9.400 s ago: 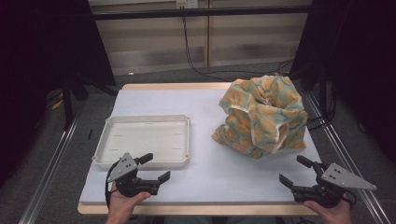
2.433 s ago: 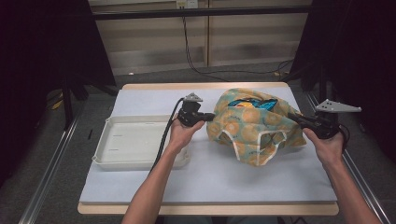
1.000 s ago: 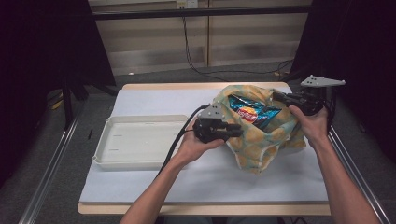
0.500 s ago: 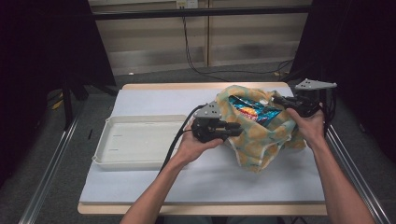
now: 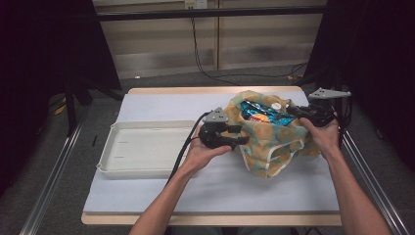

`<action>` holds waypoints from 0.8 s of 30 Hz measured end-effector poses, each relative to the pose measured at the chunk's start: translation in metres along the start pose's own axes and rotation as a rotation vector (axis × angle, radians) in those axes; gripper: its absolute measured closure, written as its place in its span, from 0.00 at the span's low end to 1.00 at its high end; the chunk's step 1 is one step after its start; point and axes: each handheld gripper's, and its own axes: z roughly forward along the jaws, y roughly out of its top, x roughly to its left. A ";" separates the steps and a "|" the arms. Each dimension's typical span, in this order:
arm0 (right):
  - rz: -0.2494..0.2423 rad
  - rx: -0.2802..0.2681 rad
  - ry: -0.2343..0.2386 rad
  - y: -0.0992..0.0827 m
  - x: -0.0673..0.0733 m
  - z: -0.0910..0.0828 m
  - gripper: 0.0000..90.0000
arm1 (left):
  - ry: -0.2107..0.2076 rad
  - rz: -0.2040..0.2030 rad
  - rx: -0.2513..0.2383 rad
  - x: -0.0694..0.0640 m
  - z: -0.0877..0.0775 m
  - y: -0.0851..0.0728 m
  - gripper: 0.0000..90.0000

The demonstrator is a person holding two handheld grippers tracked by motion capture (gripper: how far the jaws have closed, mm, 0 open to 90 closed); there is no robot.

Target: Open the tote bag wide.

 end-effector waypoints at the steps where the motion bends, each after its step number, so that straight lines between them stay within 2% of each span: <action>1: 0.002 -0.003 0.003 0.000 0.001 -0.001 0.96 | -0.006 0.011 0.000 -0.001 0.000 -0.001 0.70; 3: 0.000 -0.010 0.014 0.001 0.002 -0.003 0.94 | -0.040 0.017 -0.002 -0.001 -0.001 -0.002 0.93; 4: -0.006 -0.012 0.010 0.002 0.002 -0.004 0.93 | -0.037 0.019 0.004 -0.002 -0.002 -0.002 0.99; 8: -0.005 -0.012 0.011 0.001 0.002 -0.004 0.92 | -0.068 0.014 0.023 -0.002 -0.006 -0.008 1.00; 11: -0.004 -0.014 0.008 0.001 0.003 -0.002 0.91 | -0.088 0.004 0.041 -0.003 -0.011 -0.017 1.00; 14: -0.007 -0.016 0.010 0.001 0.003 -0.001 0.90 | -0.078 0.004 0.079 -0.003 -0.011 -0.030 1.00; 15: -0.010 -0.015 0.010 0.001 0.003 -0.001 0.90 | -0.089 -0.007 0.086 -0.001 -0.010 -0.035 1.00; 17: -0.009 -0.019 0.008 0.002 0.003 0.000 0.89 | -0.087 -0.009 0.100 -0.001 -0.008 -0.038 1.00; 20: -0.008 -0.018 0.015 0.002 0.004 0.001 0.89 | -0.058 0.010 0.153 0.000 -0.004 -0.045 1.00; 24: -0.013 -0.021 0.010 0.001 0.006 0.003 0.87 | -0.049 -0.016 0.184 0.007 -0.003 -0.053 1.00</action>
